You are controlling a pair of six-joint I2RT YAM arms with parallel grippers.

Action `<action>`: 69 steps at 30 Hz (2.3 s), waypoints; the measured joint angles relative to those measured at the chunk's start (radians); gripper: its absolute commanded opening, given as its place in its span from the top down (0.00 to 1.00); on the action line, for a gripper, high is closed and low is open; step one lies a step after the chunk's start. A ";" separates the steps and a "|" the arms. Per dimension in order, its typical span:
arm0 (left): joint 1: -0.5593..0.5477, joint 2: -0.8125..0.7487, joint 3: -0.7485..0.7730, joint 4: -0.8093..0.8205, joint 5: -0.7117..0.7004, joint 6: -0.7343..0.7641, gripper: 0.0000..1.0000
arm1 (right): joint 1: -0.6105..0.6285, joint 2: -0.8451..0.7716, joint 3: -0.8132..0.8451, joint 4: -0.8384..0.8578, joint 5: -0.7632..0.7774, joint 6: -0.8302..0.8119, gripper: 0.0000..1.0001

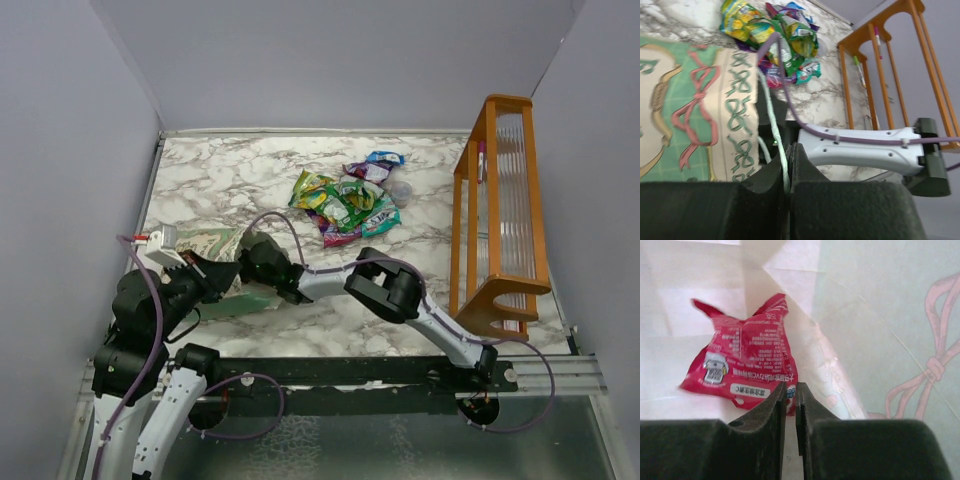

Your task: Take the snacks out of the paper bag

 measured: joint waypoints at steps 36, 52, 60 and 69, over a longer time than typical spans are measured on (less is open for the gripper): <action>0.000 -0.190 -0.106 -0.209 -0.348 -0.028 1.00 | 0.037 -0.493 -0.637 0.143 -0.002 -0.014 0.76; 0.000 -0.092 -0.155 0.012 -0.047 0.042 1.00 | 0.040 -0.248 -0.380 0.119 -0.092 -0.160 0.26; 0.000 0.064 -0.101 0.135 0.068 0.060 1.00 | 0.042 -0.132 -0.256 0.192 -0.204 -0.100 0.17; 0.000 0.103 -0.034 0.164 0.148 0.069 1.00 | 0.042 -0.005 -0.050 0.193 -0.054 -0.032 0.04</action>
